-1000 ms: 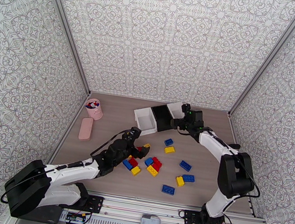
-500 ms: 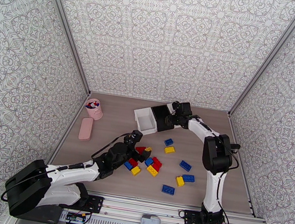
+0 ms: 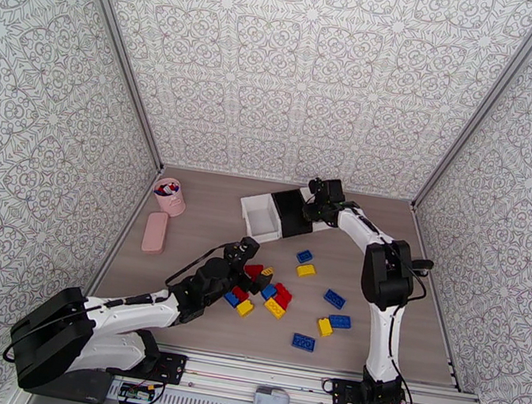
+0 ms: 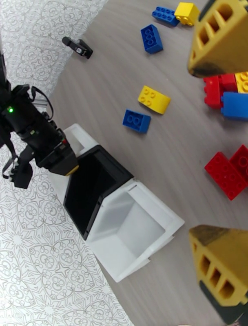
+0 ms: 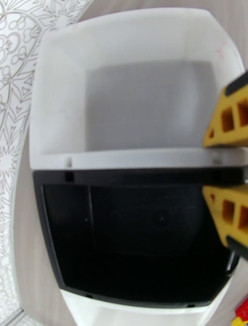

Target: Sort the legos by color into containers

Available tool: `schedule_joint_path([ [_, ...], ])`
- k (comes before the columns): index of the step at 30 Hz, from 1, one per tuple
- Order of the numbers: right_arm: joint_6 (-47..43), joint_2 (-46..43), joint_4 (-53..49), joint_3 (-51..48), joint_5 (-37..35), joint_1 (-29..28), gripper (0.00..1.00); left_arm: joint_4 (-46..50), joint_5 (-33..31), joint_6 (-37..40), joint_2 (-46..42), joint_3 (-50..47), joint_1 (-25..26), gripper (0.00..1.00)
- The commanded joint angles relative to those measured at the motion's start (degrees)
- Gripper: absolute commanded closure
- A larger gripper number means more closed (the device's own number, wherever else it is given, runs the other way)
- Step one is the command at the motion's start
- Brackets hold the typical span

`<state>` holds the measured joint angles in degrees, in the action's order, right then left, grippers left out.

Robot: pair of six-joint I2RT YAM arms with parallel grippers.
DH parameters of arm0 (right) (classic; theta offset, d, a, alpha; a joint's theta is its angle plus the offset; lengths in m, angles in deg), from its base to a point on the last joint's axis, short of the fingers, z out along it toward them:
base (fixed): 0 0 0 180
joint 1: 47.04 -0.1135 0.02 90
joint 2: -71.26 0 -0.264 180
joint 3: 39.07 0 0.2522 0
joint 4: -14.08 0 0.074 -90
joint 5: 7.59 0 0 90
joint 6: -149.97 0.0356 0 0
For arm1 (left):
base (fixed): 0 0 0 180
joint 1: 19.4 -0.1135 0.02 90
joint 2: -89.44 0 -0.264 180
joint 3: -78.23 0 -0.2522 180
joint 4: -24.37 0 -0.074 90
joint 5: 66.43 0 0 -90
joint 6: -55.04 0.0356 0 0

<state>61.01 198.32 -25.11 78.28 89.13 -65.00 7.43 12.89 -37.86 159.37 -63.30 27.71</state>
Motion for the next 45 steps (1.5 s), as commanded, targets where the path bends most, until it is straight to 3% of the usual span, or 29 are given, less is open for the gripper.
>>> schedule_joint_path([
  [1, 0.2, 1.5, -1.4, 1.7, -0.1, -0.2, 0.77, 0.1, 0.7, 1.3, 0.6, 0.9, 0.4, 0.0],
  [7, 6.1, -0.5, 2.8, -2.3, -5.0, -1.0, 0.88, -0.4, 0.2, 0.1, 0.0, 0.3, 0.4, 0.0],
  [14, 15.9, -6.1, 10.9, -11.4, -13.3, -4.5, 0.88, -0.6, -0.7, -1.0, -0.8, -0.8, 0.3, 0.0],
  [16, 18.8, -7.4, 11.8, -13.2, -16.1, -5.7, 0.92, -0.6, -0.8, -1.3, -0.9, -1.0, 0.4, 0.0],
  [26, 30.0, -11.8, 14.4, -19.7, -29.5, -11.4, 0.92, 0.0, -0.6, -1.0, -1.1, -1.3, 0.4, 0.0],
  [29, 30.1, -11.5, 14.2, -18.9, -27.7, -11.6, 0.92, 0.0, -0.6, -1.1, -1.4, -1.6, 0.4, 0.0],
  [31, 29.4, -11.0, 14.1, -18.2, -26.4, -11.6, 0.85, 0.0, -0.4, -1.1, -1.5, -1.5, 0.4, 0.0],
  [35, 26.6, -12.6, 15.6, -18.9, -23.4, -11.6, 0.53, 1.6, 0.5, 0.3, -3.0, -2.2, 0.6, 0.0],
  [38, 23.4, -16.6, 17.1, -21.9, -21.3, -11.6, 0.38, 2.3, 2.9, 1.6, -5.4, -3.9, 0.7, 0.0],
  [45, 12.6, -26.2, 14.3, -30.7, -13.9, -11.5, 0.25, 5.1, 11.0, 4.5, -11.1, -5.8, 0.4, 0.0],
])
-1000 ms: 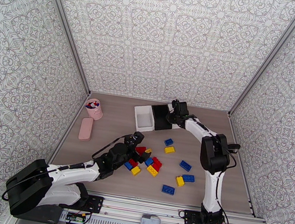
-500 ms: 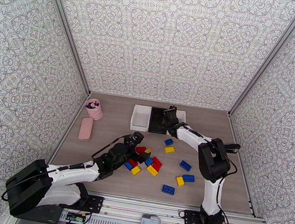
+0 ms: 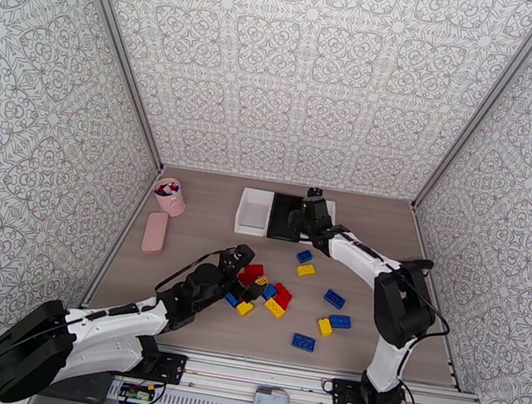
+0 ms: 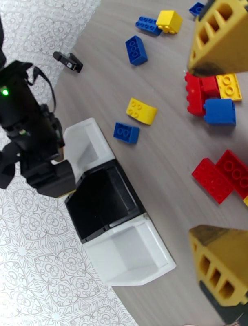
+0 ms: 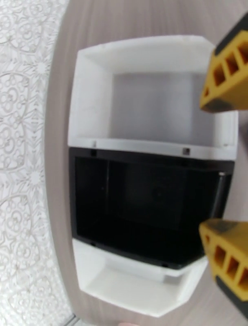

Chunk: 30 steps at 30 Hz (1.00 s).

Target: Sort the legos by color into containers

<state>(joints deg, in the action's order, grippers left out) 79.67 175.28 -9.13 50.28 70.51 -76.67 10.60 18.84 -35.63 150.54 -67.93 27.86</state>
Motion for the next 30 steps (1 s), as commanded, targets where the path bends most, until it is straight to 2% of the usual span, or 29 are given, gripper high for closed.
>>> schedule_joint_path([
  [1, -9.6, -3.8, -3.6, -2.8, 7.1, 0.1, 0.23, 2.1, 5.8, 2.5, -2.9, -1.3, 0.1, 0.0],
  [2, -13.6, -4.4, -7.4, -2.4, 8.9, 0.1, 0.21, 2.7, 6.6, 2.8, -3.5, -1.5, 0.0, 0.0],
  [5, -19.9, -5.4, -17.1, -0.8, 6.6, 0.2, 0.17, 3.0, 7.1, 2.5, -5.0, -2.6, -0.1, 0.0],
  [9, -20.6, -3.7, -27.7, 3.7, 8.0, 0.2, 0.15, 1.9, 7.7, 1.7, -6.0, -3.7, -0.4, 0.0],
  [16, -18.2, 4.3, -32.4, 9.4, 9.4, 0.8, 0.13, 1.5, 10.4, 1.4, -5.5, -3.6, -0.6, 0.0],
  [30, -17.4, 12.7, -30.0, 10.3, 13.8, 3.5, 0.18, 1.1, 11.3, 0.7, -4.1, -4.4, -0.8, 0.0],
])
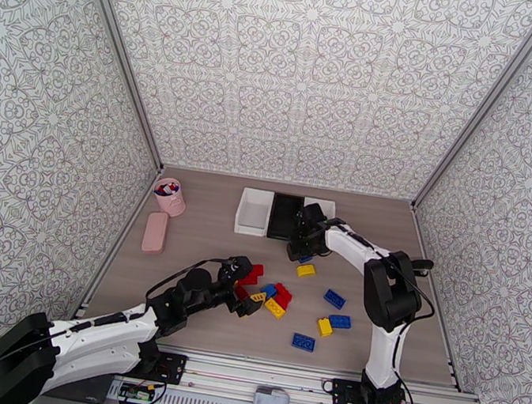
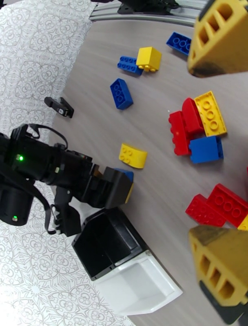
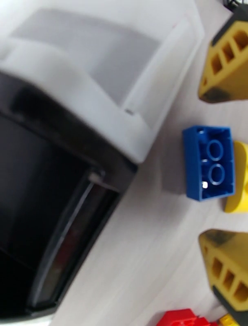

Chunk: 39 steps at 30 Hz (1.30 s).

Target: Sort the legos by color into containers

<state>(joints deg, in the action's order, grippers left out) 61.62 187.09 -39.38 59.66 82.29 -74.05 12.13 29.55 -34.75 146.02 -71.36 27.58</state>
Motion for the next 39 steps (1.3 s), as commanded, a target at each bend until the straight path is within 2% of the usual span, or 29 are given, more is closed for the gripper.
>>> schedule_joint_path([
  [1, 0.7, 0.9, 0.5, 0.8, 2.2, 1.0, 0.19, -0.7, 0.5, -0.2, 0.5, -1.0, -0.5, 0.0],
  [6, 0.4, 1.6, 0.6, 0.1, 2.7, 1.0, 0.27, -0.8, 0.7, -0.2, 0.8, -0.7, -0.5, 0.0],
  [16, 0.4, 1.0, 0.5, -0.9, 1.8, 1.0, 0.5, 0.1, 0.7, 0.6, 0.7, -0.2, -0.6, 0.0],
  [18, 0.5, 1.1, 0.6, -1.1, 1.5, 1.0, 0.48, 0.0, 0.7, 0.6, 0.8, -0.1, -0.6, 0.0],
  [20, 0.4, 1.8, 0.3, -0.8, 1.3, 1.1, 0.4, -0.3, 0.8, 0.4, 0.9, -0.1, -0.6, 0.0],
  [23, 0.2, 2.8, -0.1, -0.2, 1.7, 1.0, 0.39, -0.2, 1.0, 0.4, 1.0, -0.2, -0.6, 0.0],
  [31, 0.3, 1.9, -0.7, 0.1, 1.0, 1.0, 0.49, 0.6, 0.4, 0.5, 0.1, -0.1, -0.6, 0.0],
  [39, 3.4, -6.6, 4.2, -4.0, 1.7, 1.0, 0.52, -1.9, -2.0, -1.1, 1.2, 0.1, -0.7, 0.0],
])
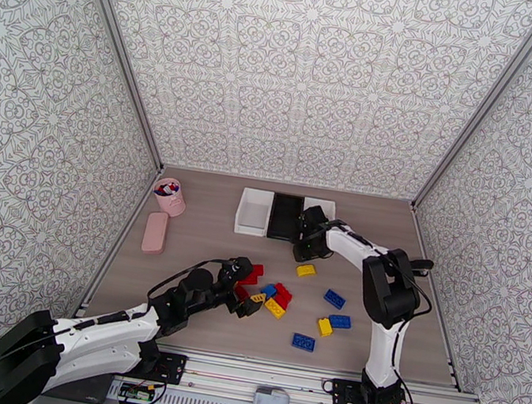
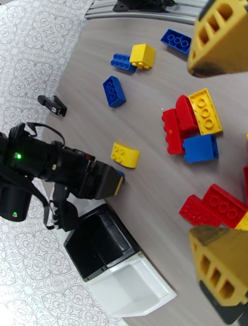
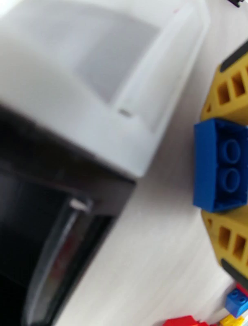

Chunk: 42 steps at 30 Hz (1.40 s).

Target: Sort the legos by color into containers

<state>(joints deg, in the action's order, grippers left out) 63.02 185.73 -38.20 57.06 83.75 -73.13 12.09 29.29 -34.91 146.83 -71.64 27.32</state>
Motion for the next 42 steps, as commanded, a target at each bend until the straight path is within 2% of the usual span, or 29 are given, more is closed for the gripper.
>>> schedule_joint_path([
  [1, 2.8, -6.7, 4.7, -2.4, 0.0, 0.1, 0.52, -2.7, -2.5, -1.6, 0.7, 0.3, -0.5, 0.0],
  [4, 6.2, -9.5, 9.8, -4.0, -2.2, 0.4, 0.54, -5.1, -4.3, -3.3, 1.8, 0.5, -0.6, 0.0],
  [10, 9.9, -8.1, 14.9, -1.2, -6.9, 2.4, 0.56, -7.0, -5.3, -4.2, 3.2, 1.1, -0.6, 0.0],
  [13, 12.0, -6.1, 17.1, 0.7, -5.2, 4.3, 0.56, -7.1, -5.7, -5.7, 3.4, 1.6, -0.6, 0.0],
  [19, 11.0, 0.4, 16.0, 7.2, -5.1, 5.6, 0.56, -6.2, -8.6, -5.9, 4.0, 2.3, 1.1, 0.0],
  [24, 9.6, 4.5, 13.5, 12.4, -10.0, 5.9, 0.54, -6.0, -8.9, -5.6, 3.8, 2.4, 1.3, 0.0],
  [27, 9.0, 3.2, 13.7, 12.7, -8.8, 5.9, 0.47, -2.6, -10.3, -6.6, 2.3, 2.9, 1.4, 0.0],
  [30, 8.9, -0.1, 14.4, 10.7, -7.5, 5.8, 0.36, 2.4, -13.3, -8.4, -0.7, 3.3, 1.5, 0.0],
  [34, 8.2, -6.4, 19.1, 3.7, -7.0, 5.9, 0.24, 15.5, -20.8, -12.3, -6.4, 5.2, 1.5, 0.0],
  [36, 6.4, -10.1, 22.8, -0.7, -3.8, 5.9, 0.16, 22.6, -22.6, -13.8, -8.8, 6.8, 1.0, 0.0],
  [39, 2.5, -16.1, 30.6, -8.2, 2.7, 5.8, 0.1, 30.8, -24.6, -18.4, -10.3, 9.2, -0.4, 0.0],
  [42, -2.5, -21.9, 37.5, -15.6, 10.5, 5.8, 0.01, 40.2, -25.0, -27.5, -9.4, 13.0, -3.2, 0.0],
])
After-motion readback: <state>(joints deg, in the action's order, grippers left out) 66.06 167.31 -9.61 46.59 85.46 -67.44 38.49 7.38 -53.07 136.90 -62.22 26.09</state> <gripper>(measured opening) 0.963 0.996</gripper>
